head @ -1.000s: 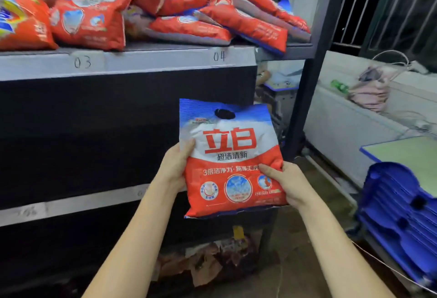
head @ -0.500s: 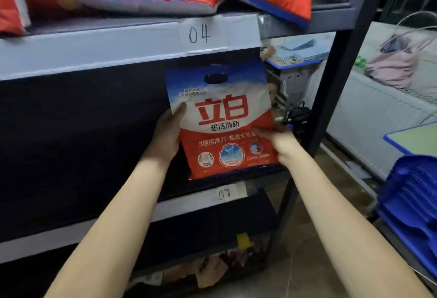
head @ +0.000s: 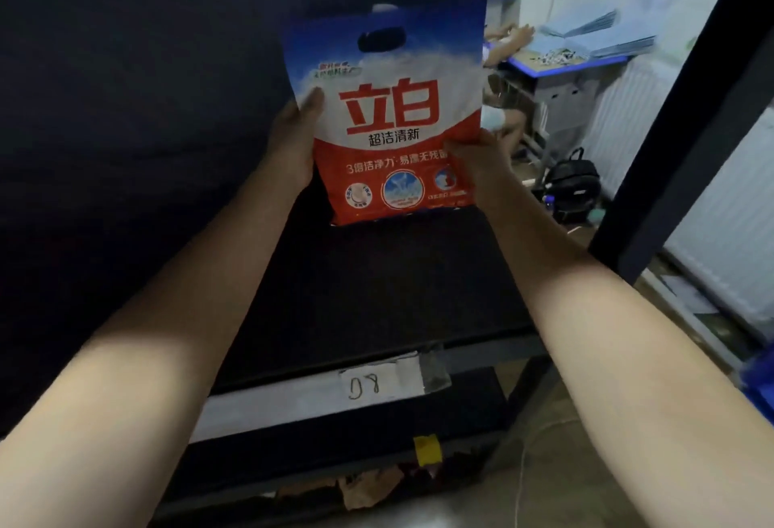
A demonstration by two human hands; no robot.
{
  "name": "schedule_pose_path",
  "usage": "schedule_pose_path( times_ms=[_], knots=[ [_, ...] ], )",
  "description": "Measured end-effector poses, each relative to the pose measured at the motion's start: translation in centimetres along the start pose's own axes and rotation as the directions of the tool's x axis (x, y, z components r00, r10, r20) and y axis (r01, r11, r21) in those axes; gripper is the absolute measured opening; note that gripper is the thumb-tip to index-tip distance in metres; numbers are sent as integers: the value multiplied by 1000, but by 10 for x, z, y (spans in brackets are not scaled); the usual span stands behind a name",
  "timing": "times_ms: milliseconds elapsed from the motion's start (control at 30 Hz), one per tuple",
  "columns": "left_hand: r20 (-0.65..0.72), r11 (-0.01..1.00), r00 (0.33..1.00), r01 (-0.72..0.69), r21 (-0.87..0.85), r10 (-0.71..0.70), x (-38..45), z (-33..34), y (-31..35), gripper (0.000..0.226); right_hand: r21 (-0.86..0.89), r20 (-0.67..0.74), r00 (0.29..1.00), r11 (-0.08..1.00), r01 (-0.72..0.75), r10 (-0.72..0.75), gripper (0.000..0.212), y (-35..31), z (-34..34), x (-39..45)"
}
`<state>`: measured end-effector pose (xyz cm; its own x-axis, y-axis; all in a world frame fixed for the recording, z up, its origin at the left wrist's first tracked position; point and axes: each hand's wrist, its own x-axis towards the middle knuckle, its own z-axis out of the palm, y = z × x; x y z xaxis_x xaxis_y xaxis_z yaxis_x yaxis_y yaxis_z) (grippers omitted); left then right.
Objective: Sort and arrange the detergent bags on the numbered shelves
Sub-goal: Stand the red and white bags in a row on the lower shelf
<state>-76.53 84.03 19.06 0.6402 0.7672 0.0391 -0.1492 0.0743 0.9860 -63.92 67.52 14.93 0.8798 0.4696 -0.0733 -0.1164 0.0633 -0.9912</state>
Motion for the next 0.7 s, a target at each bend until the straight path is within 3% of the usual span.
schedule_pose_path(
  times_ms=[233, 467, 700],
  knots=[
    [-98, 994, 992, -86, -73, 79, 42, 25, -8, 18, 31, -104, 990, 994, 100, -96, 27, 6, 17, 46],
    [-155, 997, 985, -81, -22, 76, 59, 34, -13, 12, -3, -201, 974, 994, 105, -104, 31, 19, 30, 76],
    [-161, 936, 982, -34, 350, 96, 48, 21, -43, 36, -247, -257, 959, 967, 57, -122, 39, 49, 23, 79]
  ],
)
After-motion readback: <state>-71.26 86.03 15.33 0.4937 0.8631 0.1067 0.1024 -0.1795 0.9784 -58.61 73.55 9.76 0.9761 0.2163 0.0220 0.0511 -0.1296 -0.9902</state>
